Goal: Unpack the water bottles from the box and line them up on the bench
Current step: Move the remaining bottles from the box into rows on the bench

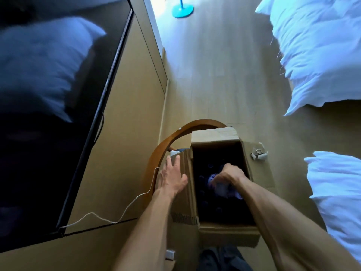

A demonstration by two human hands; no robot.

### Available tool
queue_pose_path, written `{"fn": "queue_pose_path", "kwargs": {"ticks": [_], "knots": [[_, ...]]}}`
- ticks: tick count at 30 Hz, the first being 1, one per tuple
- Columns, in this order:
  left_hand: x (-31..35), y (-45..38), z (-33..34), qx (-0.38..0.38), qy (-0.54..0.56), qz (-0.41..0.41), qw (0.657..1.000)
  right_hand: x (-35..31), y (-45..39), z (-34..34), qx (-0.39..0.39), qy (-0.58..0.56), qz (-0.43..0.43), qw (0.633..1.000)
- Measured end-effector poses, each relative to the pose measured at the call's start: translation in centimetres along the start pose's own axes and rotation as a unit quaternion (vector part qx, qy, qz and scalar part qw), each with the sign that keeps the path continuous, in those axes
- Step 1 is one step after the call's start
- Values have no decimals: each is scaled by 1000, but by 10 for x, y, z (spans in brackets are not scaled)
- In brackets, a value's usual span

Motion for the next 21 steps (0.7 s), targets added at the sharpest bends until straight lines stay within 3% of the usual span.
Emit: {"fn": "queue_pose_path", "kwargs": {"ticks": [6, 10, 13, 17, 21], "knots": [[53, 19, -78, 7, 7, 116, 993, -50, 67, -106, -58, 31, -60, 996], [94, 42, -123, 36, 51, 205, 977, -88, 123, -155, -37, 62, -138, 988], [96, 51, -168, 132, 153, 174, 964, -107, 152, -175, -9, 33, -184, 982], [81, 59, -192, 119, 166, 138, 969, -134, 191, -193, 40, 24, -229, 972], [59, 81, -204, 151, 195, 85, 965, -168, 235, -210, 102, -25, -284, 953]]}}
Point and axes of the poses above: each hand's wrist, its own y-axis away from the middle knuckle, its own z-axis out of the palm, x = y × z, the point moved 7 cm from there along -y, towards the middle knuckle, and after that the axes turned 10 degrees about -y, right-handed, at the moved point
